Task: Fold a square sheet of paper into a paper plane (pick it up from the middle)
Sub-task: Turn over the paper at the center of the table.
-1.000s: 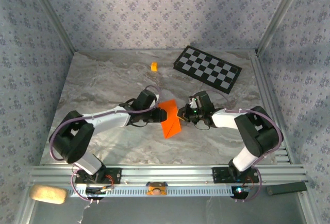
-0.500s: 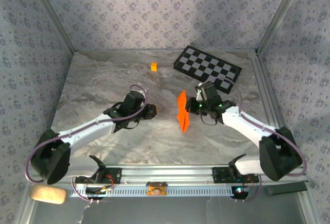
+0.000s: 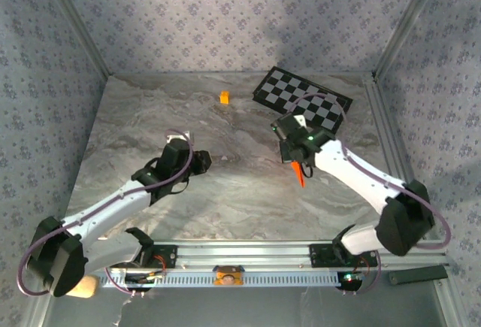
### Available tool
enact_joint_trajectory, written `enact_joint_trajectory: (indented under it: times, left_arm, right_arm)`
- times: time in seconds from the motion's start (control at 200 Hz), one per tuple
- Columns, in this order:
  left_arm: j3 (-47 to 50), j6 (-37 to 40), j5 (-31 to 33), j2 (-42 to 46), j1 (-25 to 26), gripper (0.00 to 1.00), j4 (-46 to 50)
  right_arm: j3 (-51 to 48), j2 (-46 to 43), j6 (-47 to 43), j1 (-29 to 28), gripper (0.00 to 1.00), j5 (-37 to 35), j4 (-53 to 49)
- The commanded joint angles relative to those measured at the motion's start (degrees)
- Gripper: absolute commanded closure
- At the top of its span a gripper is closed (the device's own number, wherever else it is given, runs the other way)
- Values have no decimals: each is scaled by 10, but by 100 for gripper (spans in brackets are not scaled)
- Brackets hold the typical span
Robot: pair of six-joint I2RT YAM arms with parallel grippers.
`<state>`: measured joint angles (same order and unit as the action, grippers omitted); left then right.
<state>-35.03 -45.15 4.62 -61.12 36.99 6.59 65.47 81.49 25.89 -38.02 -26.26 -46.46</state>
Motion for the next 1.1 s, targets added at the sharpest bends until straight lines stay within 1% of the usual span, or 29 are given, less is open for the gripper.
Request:
enact_joint_trajectory:
  times: [0.0, 0.2, 0.37, 0.495, 0.61, 0.715, 0.8, 0.835, 0.9, 0.96, 1.044, 1.099]
  left_arm:
    - [10, -25, 38, 27, -4, 71, 15]
    - [29, -50, 86, 73, -6, 72, 46]
    - [45, -64, 130, 127, -8, 72, 73]
    - [54, -72, 147, 156, -10, 72, 86]
    - [58, -77, 151, 165, -11, 72, 93]
    - [57, -79, 147, 165, -11, 72, 96]
    - [54, -79, 143, 162, -11, 72, 96]
    - [53, -79, 143, 161, -12, 72, 97]
    - [51, -79, 141, 158, -12, 72, 100]
    - [49, -76, 137, 156, -12, 71, 100]
    - [46, -64, 130, 147, -13, 67, 98]
    - [42, -47, 117, 137, -16, 65, 94]
  right_arm:
    - [52, 66, 14, -32, 100, -133, -112]
    - [107, 180, 54, -92, 100, -179, -156]
    - [148, 264, 71, -137, 100, -170, -161]
    - [182, 313, 74, -164, 100, -123, -147]
    - [208, 346, 70, -179, 100, -64, -123]
    - [223, 363, 63, -185, 100, -7, -91]
    - [222, 362, 55, -184, 97, 45, -55]
    - [217, 356, 53, -183, 94, 63, -38]
    - [198, 336, 45, -179, 87, 105, 7]
    - [170, 310, 38, -173, 81, 156, 62]
    - [116, 269, 41, -150, 69, 226, 141]
    - [72, 233, 46, -134, 59, 270, 193]
